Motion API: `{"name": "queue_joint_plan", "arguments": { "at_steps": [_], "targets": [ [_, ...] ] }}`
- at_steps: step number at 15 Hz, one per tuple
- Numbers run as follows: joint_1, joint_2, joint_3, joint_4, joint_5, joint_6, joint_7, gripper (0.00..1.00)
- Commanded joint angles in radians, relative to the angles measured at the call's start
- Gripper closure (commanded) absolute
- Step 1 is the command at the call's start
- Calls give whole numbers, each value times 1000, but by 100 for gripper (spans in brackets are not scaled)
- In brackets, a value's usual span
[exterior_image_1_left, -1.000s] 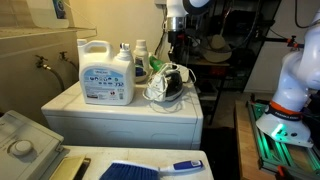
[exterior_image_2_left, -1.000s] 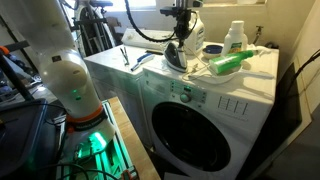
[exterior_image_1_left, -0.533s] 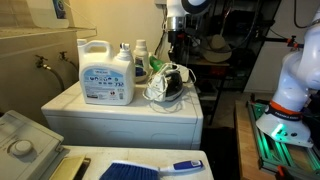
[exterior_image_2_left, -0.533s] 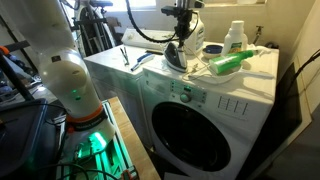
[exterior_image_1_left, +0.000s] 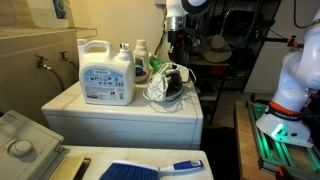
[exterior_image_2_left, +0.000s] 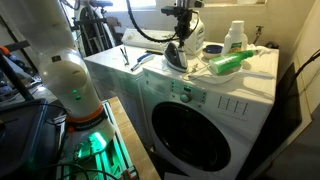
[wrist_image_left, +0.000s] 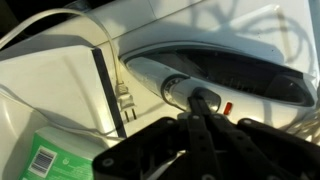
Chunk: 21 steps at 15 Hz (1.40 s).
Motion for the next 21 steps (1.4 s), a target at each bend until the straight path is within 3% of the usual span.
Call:
{"name": "queue_joint_plan", "arguments": {
  "at_steps": [1, 10, 11, 17, 21],
  "targets": [
    [4, 7, 3, 3, -60, -27, 8, 71],
    [23, -38, 25, 36, -116, -24, -36, 4],
    [26, -46, 29, 45, -122, -33, -44, 0],
    [32, -115, 30, 98, -110, -114, -217, 0],
    [30, -155, 26, 143, -91, -192, -236, 0]
  ]
}}
